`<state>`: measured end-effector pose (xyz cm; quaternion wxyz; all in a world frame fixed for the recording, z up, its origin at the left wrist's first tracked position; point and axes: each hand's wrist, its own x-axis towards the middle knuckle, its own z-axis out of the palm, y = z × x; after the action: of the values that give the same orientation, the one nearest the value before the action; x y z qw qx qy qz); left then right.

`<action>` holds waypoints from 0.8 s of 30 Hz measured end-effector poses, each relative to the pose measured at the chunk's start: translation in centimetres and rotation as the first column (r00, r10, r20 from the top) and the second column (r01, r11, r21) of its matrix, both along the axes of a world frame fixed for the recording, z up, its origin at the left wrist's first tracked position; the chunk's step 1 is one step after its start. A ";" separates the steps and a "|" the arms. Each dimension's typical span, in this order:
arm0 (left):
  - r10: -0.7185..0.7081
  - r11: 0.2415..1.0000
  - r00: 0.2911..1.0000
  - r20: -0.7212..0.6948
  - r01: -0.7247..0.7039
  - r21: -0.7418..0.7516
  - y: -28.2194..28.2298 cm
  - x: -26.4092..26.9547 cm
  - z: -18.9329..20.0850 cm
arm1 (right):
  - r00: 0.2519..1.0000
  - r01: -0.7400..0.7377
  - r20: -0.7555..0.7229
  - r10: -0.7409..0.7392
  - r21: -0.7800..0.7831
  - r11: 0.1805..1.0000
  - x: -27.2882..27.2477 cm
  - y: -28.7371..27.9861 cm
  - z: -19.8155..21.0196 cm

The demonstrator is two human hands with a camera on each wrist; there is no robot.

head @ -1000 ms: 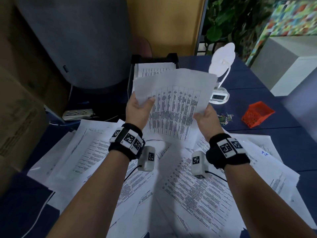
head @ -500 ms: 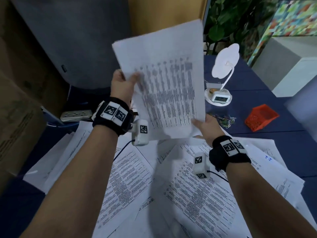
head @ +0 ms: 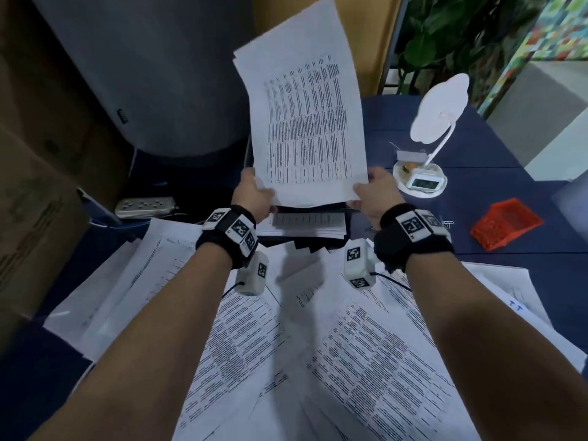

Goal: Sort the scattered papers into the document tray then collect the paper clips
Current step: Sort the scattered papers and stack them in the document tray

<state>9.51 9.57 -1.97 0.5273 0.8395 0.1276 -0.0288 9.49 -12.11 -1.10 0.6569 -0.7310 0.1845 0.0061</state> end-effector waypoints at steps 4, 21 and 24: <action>0.041 0.992 0.992 0.119 -0.055 0.116 0.4 1.6 0.5 | 0.998 0.068 0.007 -0.067 -0.127 0.990 1.7 0.1 -1.1; -0.155 0.611 0.988 -0.003 0.098 0.786 0.6 0.9 -1.3 | 0.993 0.031 0.113 0.043 -0.581 0.813 1.0 -0.2 -2.4; -0.139 0.685 0.986 0.096 0.026 0.728 0.7 -0.6 -2.0 | 0.993 0.069 0.120 -0.002 -0.561 0.825 -0.9 -0.7 -2.4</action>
<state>8.93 10.27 -3.94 0.1592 0.9840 0.0522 0.0608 8.63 -12.86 -3.49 0.4211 -0.8880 0.1538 -0.1025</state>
